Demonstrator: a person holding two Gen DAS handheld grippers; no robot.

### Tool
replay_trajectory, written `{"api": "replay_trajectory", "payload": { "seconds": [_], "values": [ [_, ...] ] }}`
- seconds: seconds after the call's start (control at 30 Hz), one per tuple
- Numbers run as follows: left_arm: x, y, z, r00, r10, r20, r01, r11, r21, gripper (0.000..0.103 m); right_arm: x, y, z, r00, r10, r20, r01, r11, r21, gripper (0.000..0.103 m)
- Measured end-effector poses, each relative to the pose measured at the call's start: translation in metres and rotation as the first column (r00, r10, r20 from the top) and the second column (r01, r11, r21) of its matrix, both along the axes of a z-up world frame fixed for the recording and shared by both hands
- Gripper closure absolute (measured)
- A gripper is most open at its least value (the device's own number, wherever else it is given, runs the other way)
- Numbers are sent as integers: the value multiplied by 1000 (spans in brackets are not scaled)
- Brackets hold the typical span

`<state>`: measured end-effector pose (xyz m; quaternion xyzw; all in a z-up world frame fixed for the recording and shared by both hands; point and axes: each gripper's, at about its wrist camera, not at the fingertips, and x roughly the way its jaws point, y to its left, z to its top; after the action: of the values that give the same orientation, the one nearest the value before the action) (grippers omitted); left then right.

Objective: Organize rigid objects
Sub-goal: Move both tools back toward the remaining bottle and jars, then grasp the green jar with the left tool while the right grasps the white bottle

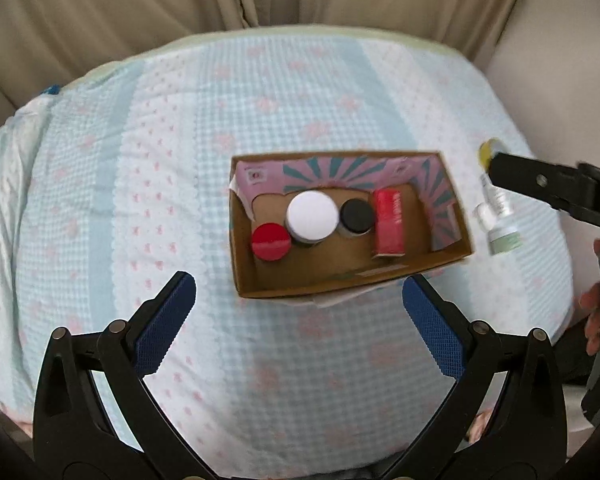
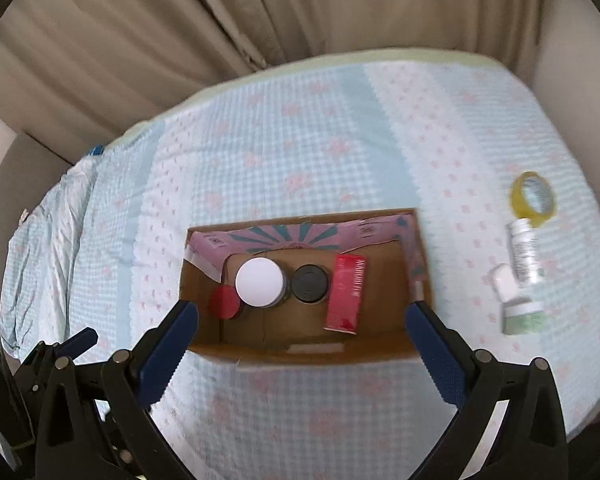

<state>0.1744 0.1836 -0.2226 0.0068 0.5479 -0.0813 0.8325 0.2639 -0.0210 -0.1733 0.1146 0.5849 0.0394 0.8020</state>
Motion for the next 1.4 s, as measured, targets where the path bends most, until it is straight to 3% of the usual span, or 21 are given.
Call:
{"api": "replay_trajectory", "payload": {
  "seconds": [0.2,0.3,0.5,0.67,0.8,1.1,1.37,1.4],
  "values": [
    [-26,-23,43,997,7,76,-4,999,-33,0,-29,-40,55,1000,-30,10,30,999,-28,0],
    [-38,-42,63,992,-22,123,32,996,-83,0,-43,-64,76,999,-36,30,38,998,-56,0],
    [-56,-104,94,976,-57,208,73,995,-68,0,-64,-128,103,996,-64,66,68,996,-59,0],
    [-65,-167,108,967,-4,254,20,998,-59,0,-70,-184,120,992,-21,125,33,995,-94,0],
    [-66,-212,113,966,71,247,-42,992,-123,0,-63,-233,120,992,38,120,-25,994,-106,0],
    [-47,-307,73,983,118,138,-101,987,-128,0,-32,-317,80,993,109,55,-107,993,-42,0],
    [-15,-364,-19,996,86,-23,-88,981,-173,0,6,-347,13,995,87,-41,-86,996,16,0],
    [-11,-370,-31,996,85,-36,-90,981,-174,0,12,-350,5,998,62,15,-61,997,-47,0]
  ]
}}
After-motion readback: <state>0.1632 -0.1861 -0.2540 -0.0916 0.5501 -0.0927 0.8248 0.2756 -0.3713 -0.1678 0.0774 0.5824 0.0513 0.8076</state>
